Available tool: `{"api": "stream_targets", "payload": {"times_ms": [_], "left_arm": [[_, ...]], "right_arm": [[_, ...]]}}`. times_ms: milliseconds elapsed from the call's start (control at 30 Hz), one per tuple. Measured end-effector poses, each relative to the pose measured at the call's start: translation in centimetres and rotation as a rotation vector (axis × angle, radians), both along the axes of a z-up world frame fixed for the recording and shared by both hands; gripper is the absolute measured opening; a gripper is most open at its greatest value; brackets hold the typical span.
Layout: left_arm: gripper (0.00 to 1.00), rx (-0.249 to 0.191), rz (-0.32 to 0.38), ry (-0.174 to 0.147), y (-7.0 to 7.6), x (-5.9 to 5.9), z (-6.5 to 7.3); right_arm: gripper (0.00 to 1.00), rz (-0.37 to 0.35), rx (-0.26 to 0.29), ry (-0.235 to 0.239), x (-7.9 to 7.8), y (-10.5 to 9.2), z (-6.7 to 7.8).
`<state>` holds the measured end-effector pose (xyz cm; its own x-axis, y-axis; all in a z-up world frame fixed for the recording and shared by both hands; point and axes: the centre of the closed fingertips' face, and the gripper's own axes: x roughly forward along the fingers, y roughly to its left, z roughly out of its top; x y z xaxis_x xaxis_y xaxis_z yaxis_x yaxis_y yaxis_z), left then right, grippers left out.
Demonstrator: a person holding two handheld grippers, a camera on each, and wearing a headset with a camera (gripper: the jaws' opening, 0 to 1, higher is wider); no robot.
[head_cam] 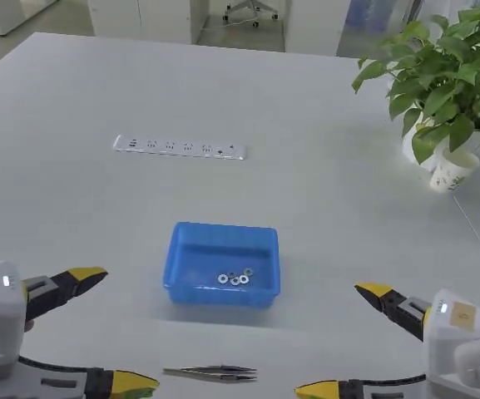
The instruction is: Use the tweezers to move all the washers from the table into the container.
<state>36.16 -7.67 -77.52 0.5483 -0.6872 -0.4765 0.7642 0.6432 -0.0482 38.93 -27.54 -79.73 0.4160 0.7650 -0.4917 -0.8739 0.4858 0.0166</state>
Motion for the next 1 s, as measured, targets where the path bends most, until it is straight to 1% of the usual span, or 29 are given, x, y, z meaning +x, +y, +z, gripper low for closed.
{"api": "stream_targets", "payload": {"times_ms": [100, 600, 667, 833, 1000], "left_arm": [[0.99, -0.007, -0.002, -0.005, -0.04, 0.01, 0.09], [0.99, 0.016, -0.013, -0.01, 0.21, -0.47, -0.12], [0.99, 0.012, -0.012, -0.013, 0.22, -0.45, 0.0], [0.99, 0.018, -0.013, -0.015, 0.34, -0.34, -0.04], [0.99, 0.018, -0.018, -0.016, 0.12, -0.29, -0.09]], "right_arm": [[1.0, 0.0, 0.004, -0.006, 0.03, 0.1, 0.27], [1.0, 0.013, -0.008, -0.019, -0.12, 0.32, 0.52], [1.0, 0.012, -0.009, -0.017, -0.19, 0.28, 0.51], [1.0, 0.008, -0.011, -0.017, -0.34, 0.12, 0.43], [1.0, 0.005, -0.012, -0.015, -0.3, 0.05, 0.39]]}}
